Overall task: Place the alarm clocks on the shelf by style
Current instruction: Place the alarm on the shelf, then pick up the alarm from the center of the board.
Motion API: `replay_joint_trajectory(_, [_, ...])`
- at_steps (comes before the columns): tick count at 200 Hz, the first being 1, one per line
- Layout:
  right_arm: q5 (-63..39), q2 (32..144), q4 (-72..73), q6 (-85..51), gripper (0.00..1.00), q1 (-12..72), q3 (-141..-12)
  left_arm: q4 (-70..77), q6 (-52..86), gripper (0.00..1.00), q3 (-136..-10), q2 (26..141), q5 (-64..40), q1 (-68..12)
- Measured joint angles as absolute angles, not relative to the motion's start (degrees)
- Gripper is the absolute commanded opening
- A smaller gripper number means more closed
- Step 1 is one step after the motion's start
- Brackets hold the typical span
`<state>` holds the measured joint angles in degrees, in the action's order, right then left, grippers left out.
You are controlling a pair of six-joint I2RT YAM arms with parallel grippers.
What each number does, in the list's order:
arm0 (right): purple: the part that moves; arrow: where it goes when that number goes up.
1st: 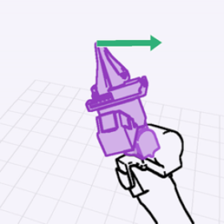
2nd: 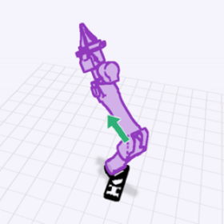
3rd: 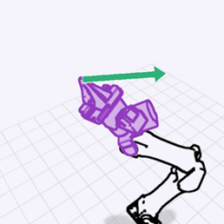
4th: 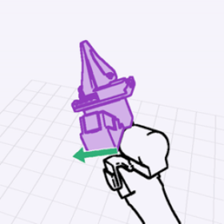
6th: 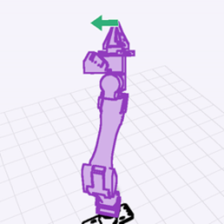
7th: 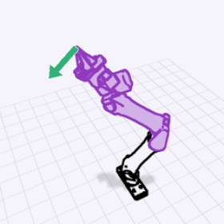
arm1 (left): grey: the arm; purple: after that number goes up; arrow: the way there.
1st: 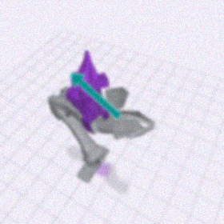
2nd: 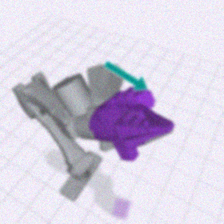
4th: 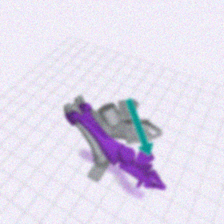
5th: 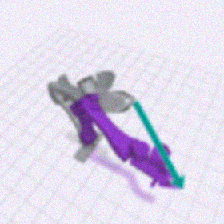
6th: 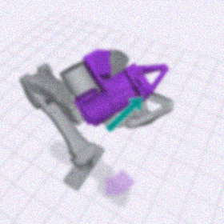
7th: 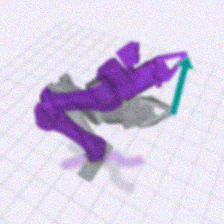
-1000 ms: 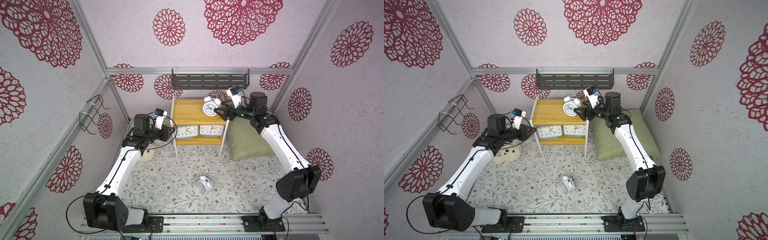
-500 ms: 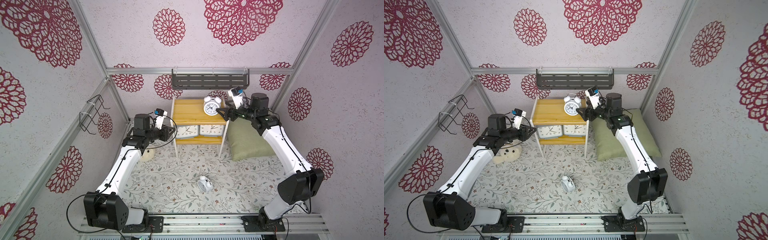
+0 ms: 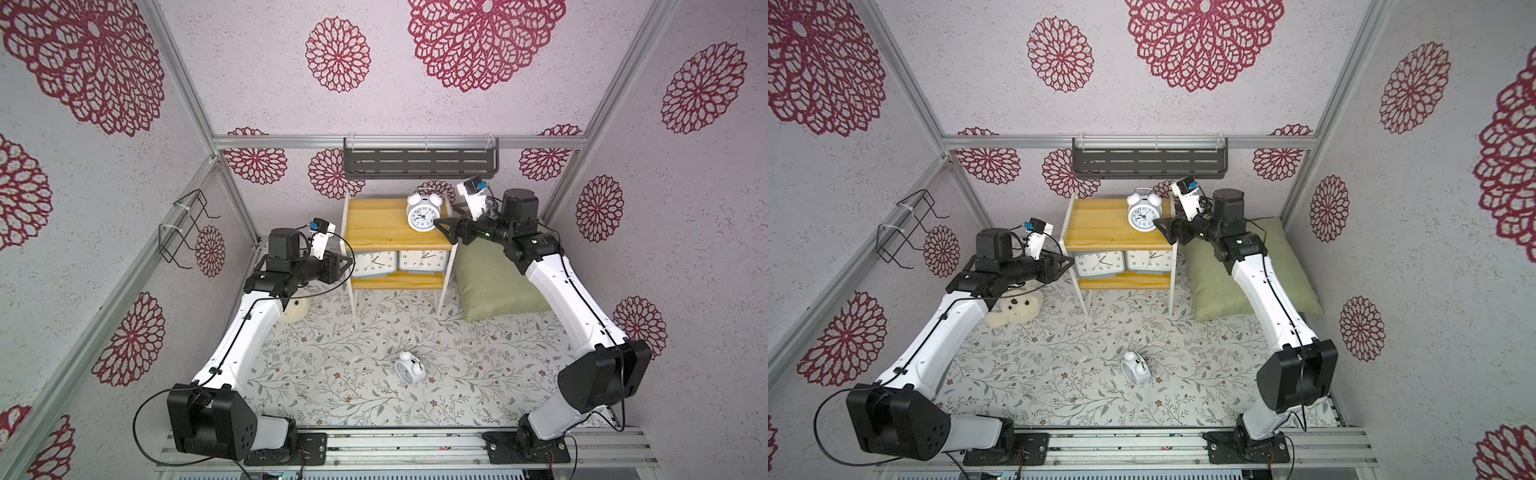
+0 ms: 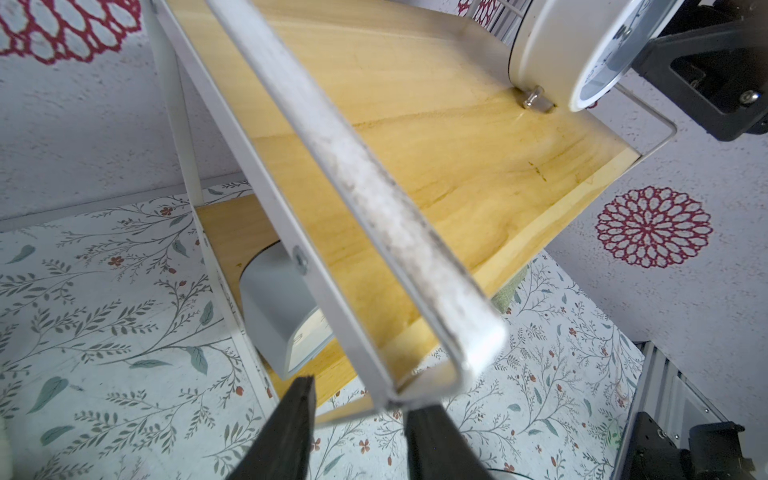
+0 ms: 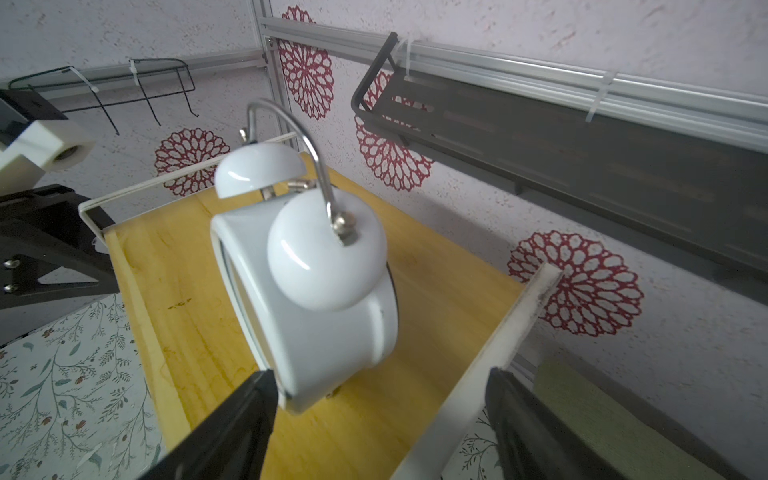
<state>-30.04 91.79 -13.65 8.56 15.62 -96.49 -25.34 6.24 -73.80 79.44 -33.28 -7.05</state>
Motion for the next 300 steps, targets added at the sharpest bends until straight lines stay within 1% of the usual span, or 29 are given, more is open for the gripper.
replay_joint_trajectory(23, [-29.43,89.03,-12.16,8.54,0.91,15.62,-93.47,-26.06,5.61,0.63,-74.13,79.05,-32.01,-7.05])
replay_joint_trajectory(42, [-28.45,85.86,-11.0,8.54,0.91,15.53,-91.13,-27.7,5.15,0.67,-74.08,77.6,-30.7,-6.98])
replay_joint_trajectory(71, [-27.14,79.68,-8.88,8.49,0.91,15.33,-86.39,-30.09,3.73,0.68,-72.9,72.49,-28.91,-6.9])
replay_joint_trajectory(92, [-26.7,73.36,-7.11,8.36,0.91,15.29,-80.38,-32.23,2.5,0.68,-71.99,68.53,-28.69,-6.9])
replay_joint_trajectory(115, [-26.63,64.58,-5.48,7.22,0.9,15.31,-71.11,-33.28,2.07,0.68,-69.56,65.06,-29.69,-6.9])
replay_joint_trajectory(150, [-26.61,51.77,-4.12,2.94,0.85,16.34,-55.51,-31.66,4.49,0.67,-61.54,61.01,-33.36,-6.85])
replay_joint_trajectory(179, [-26.5,45.17,-4.23,-1.72,0.82,19.7,-44.12,-28.12,8.03,0.67,-56.14,59.05,-36.75,-6.85])
replay_joint_trajectory(195, [-25.98,43.88,-4.47,-4.19,0.81,22.79,-39.88,-26.83,9.28,0.67,-54.43,58.43,-37.74,-6.85])
replay_joint_trajectory(222, [-23.97,43.72,-4.08,-7.31,0.81,29.82,-34.54,-24.67,10.96,0.66,-52.38,58.35,-38.89,-6.87])
replay_joint_trajectory(258, [-20.14,47.2,-2.98,-8.67,0.81,40.73,-30.41,-23.49,12.08,0.66,-50.63,58.35,-39.4,-6.92])
replay_joint_trajectory(276, [-17.93,50.19,-2.46,-8.69,0.8,44.66,-29.69,-23.07,12.16,0.66,-50.63,58.35,-39.44,-6.98])
replay_joint_trajectory(300, [-16.14,52.73,-1.5,-8.84,0.74,47.33,-29.47,-22.96,12.14,0.66,-50.63,58.37,-39.48,-6.98])
